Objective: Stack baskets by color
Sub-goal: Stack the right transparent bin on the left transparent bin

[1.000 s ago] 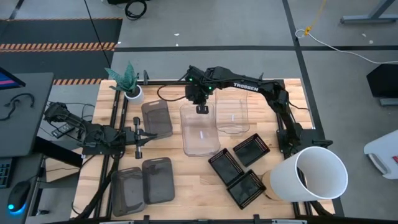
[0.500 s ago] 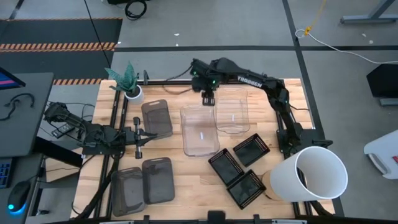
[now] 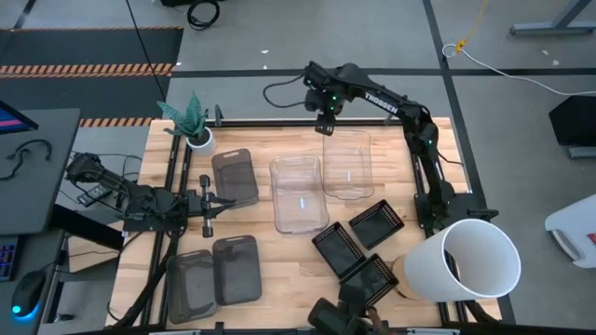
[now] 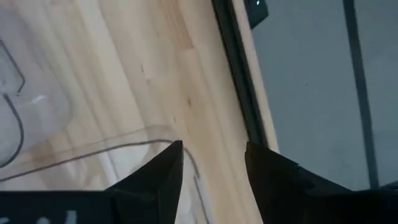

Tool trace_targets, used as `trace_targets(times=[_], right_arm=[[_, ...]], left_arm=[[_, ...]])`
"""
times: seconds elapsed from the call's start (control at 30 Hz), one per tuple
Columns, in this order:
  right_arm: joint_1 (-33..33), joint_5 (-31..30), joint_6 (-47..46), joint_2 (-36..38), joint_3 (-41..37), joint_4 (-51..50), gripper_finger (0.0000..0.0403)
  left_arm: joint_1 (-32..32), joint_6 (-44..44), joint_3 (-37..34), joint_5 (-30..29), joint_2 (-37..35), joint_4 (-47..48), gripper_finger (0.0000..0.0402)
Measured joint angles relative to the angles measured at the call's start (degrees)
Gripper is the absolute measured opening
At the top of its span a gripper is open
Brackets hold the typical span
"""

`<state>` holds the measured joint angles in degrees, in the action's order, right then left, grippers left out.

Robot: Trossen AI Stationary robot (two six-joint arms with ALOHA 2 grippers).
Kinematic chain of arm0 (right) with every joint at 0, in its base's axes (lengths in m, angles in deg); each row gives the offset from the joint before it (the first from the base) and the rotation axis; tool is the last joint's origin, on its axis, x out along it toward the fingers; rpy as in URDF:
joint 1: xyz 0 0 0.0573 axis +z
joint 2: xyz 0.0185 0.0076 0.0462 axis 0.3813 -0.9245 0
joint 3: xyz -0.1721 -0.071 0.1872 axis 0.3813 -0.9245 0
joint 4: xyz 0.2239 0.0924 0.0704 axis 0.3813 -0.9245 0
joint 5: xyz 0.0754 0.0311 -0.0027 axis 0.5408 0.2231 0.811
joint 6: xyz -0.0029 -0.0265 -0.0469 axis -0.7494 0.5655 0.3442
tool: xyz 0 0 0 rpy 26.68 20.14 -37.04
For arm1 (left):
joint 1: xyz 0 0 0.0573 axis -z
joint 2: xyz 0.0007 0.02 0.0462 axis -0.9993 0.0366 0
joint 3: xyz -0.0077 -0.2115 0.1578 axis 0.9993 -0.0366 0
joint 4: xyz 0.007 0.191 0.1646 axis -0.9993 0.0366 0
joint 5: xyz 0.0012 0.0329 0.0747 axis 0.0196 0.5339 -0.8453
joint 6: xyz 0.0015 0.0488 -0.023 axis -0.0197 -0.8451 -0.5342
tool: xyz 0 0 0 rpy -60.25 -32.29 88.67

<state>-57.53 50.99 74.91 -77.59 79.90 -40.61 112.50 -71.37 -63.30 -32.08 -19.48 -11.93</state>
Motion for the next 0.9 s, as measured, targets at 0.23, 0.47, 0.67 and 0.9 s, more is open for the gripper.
trace_targets(times=[0.23, 0.47, 0.67, 0.9], right_arm=[[-0.1, -1.1, 0.0, 0.1, 0.0, -3.5, 0.0221], [-0.6, -1.5, 1.4, 0.2, -2.4, -3.4, 0.0233], [-0.5, -2.2, 2.6, 0.1, -8.3, -2.8, 0.022], [-1.6, -2.4, 2.6, 0.1, -13.5, -2.4, 0.021]], left_arm=[[0.0, 0.0, 0.0, 0.0, 0.0, 0.0, 0.0027], [0.0, 0.0, 0.0, 0.0, 0.0, 0.0, 0.0029], [0.0, 0.0, 0.0, 0.0, 0.0, 0.0, 0.0034], [0.0, 0.0, 0.0, 0.0, 0.0, 0.0, 0.0026]])
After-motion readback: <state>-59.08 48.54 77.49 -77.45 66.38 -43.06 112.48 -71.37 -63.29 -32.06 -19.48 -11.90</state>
